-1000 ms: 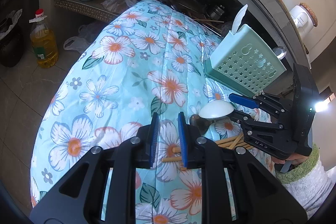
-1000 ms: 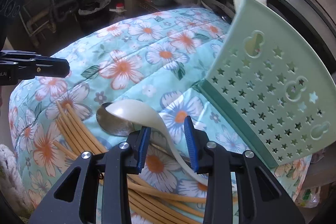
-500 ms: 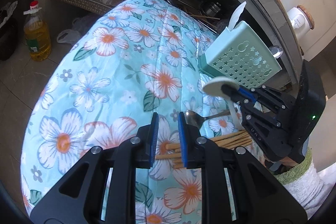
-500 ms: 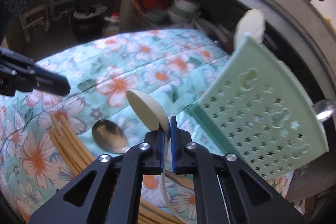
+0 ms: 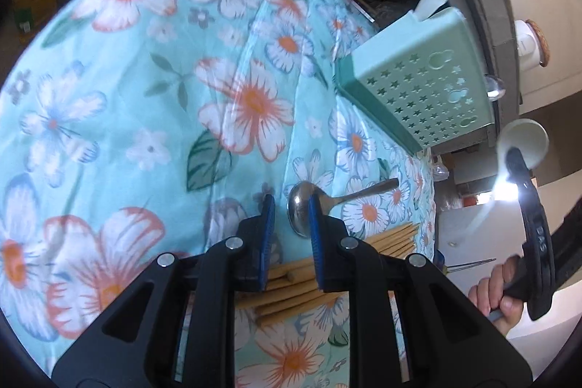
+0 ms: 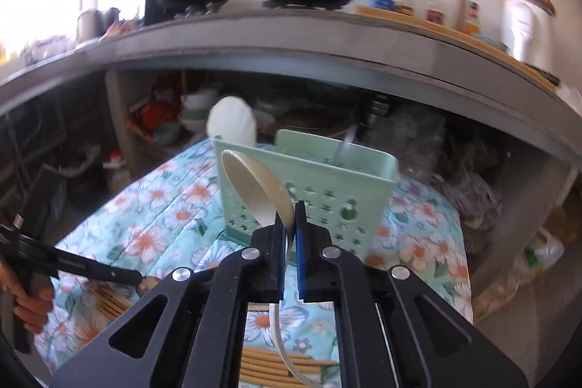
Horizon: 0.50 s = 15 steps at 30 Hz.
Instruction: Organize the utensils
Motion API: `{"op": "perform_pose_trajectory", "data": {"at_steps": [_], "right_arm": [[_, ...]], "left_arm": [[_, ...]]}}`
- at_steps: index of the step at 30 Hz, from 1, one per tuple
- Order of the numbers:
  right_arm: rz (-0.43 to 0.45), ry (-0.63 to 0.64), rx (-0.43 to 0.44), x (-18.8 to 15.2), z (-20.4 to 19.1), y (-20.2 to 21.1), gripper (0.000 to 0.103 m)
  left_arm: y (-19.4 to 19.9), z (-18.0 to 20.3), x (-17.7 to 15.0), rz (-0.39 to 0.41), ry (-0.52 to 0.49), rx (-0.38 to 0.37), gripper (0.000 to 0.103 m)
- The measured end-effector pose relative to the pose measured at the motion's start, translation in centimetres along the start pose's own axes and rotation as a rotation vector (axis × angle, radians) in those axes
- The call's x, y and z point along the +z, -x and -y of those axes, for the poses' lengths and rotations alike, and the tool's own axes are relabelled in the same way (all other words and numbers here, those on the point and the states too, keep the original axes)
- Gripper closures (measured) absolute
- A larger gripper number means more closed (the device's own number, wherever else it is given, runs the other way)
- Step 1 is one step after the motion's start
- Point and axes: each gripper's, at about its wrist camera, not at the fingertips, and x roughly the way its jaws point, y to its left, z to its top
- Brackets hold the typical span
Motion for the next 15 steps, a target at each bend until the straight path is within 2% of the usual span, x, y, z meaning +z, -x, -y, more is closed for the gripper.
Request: {"op": "perform_pose_trajectory", "data": {"at_steps": [6, 10, 12, 15], "right_arm": [[0.004, -0.15, 0.009, -1.4, 3.2, 1.8, 0.098], [-0.001, -0.218, 0.021, -2.4, 4.4, 1.7, 0.098], [-0.001, -0.242, 0.029, -2.6, 4.9, 1.6, 0.098], [0.0, -0.273, 0.044, -2.9, 5.5, 1.8, 0.098]], "left_arm": [[-1.2, 0.8, 0.2, -0.009, 0.017, 0.025, 0.086], [-1.4, 1.7, 0.1, 0.006, -0.009, 0.064, 0.087], [-1.4, 2.0, -0.1, 0.018, -0.027, 0.094, 0.095], [-1.1, 2.7, -0.5, 0.056, -0.064, 0.13, 0.097]]}}
